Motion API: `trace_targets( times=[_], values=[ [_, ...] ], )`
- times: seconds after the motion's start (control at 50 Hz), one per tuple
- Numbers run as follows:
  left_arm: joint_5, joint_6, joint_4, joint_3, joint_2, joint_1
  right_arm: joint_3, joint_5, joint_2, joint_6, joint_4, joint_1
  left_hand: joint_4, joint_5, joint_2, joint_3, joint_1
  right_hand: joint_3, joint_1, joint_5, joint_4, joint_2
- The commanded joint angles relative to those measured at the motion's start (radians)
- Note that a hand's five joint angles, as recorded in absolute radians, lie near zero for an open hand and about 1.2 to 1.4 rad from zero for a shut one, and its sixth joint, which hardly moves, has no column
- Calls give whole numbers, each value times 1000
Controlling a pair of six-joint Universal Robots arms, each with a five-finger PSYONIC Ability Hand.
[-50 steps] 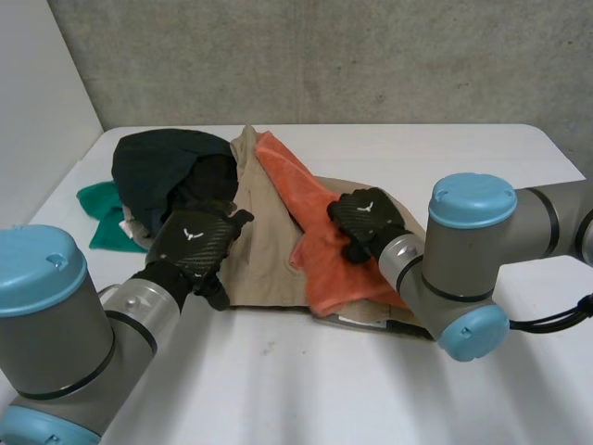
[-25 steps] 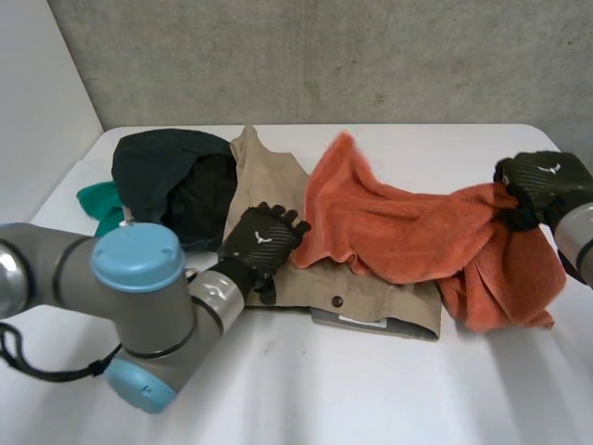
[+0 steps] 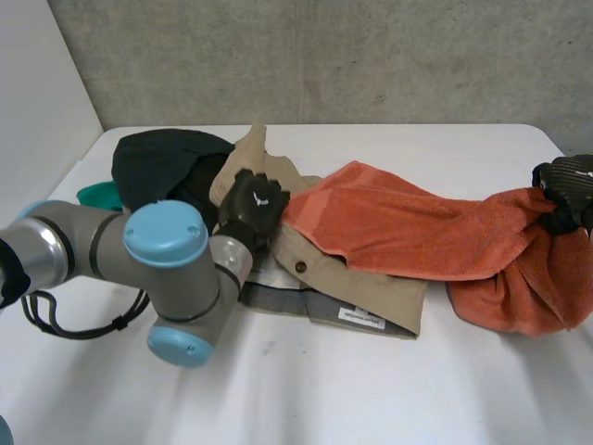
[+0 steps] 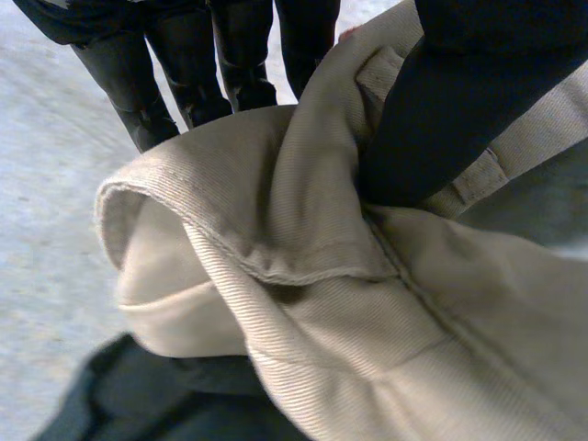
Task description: Fold the laundry.
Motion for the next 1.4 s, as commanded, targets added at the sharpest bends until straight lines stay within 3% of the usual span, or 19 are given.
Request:
trace_targets(
  times=[0.02, 0.1, 0.2, 0.32, 0.44, 0.48, 0.5, 0.54, 0.7, 0.82, 0.88, 0.96, 1.16, 1.24, 1.26, 1.32, 1.4],
  values=[
    [-63, 3, 8, 143, 47, 113, -17, 7, -2, 0, -1, 3, 218, 270, 209, 220, 284, 223, 332, 256, 201, 229],
    [-135, 3, 10, 299, 132, 241, -39, 30, 0, 0, 1, 11, 218, 270, 209, 220, 284, 223, 332, 256, 201, 229],
    [-195, 4, 8, 529, 129, 401, -49, 53, 7, 0, 2, 12, 218, 270, 209, 220, 284, 223, 332, 256, 201, 229],
    [-190, 3, -36, 625, 66, 457, -28, 54, 12, -3, 1, 25, 218, 270, 209, 220, 284, 223, 332, 256, 201, 229],
    [-157, -3, -41, 533, 34, 449, -19, 60, 20, -4, -1, 57, 218, 270, 209, 220, 284, 223, 332, 256, 201, 229],
    [-137, -3, -43, 490, 34, 440, -16, 62, 20, -4, -1, 58, -232, -179, -240, -229, -165, 223, 332, 256, 201, 229],
    [-111, -5, -43, 446, 35, 426, -14, 62, 21, -4, -1, 58, -728, -676, -736, -725, -662, 223, 332, 256, 201, 229],
    [-80, -5, -41, 401, 34, 400, -9, 62, 20, -4, -1, 58, -988, -935, -996, -985, -921, 223, 332, 256, 201, 229],
    [12, -13, -61, 183, 77, 288, -3, 62, 21, -4, -1, 58, -989, -936, -997, -986, -922, 223, 332, 256, 201, 229],
    [142, -37, -88, 57, 82, 193, 7, 60, 23, -6, -1, 55, -992, -939, -1000, -989, -925, 223, 332, 256, 201, 229],
    [194, -33, -99, 56, 22, 184, 14, 57, 23, -6, -1, 55, -992, -939, -1000, -989, -925, 223, 332, 256, 201, 229],
    [204, -26, -92, 126, -84, 176, 24, 54, 24, -6, -1, 55, -994, -942, -1003, -992, -928, 223, 332, 256, 201, 229],
    [156, -25, -130, 398, -270, 207, 44, 47, 24, -6, -2, 49, -959, -907, -968, -956, -893, 223, 332, 256, 201, 229],
    [141, 1, -179, 464, -316, 243, 44, 45, 26, -6, -2, 49, -667, -614, -675, -664, -600, 223, 332, 256, 201, 229],
    [130, 21, -190, 488, -328, 254, 43, 45, 27, -6, -2, 49, -305, -253, -314, -302, -239, 223, 332, 256, 201, 229],
    [92, 50, -191, 527, -342, 277, 41, 47, 27, -7, -2, 51, 167, 219, 159, 170, 234, 223, 332, 256, 201, 229],
    [-29, 105, -191, 606, -376, 335, 43, 50, 30, -13, -2, 54, 218, 270, 209, 220, 284, 223, 332, 256, 201, 229]
  ],
)
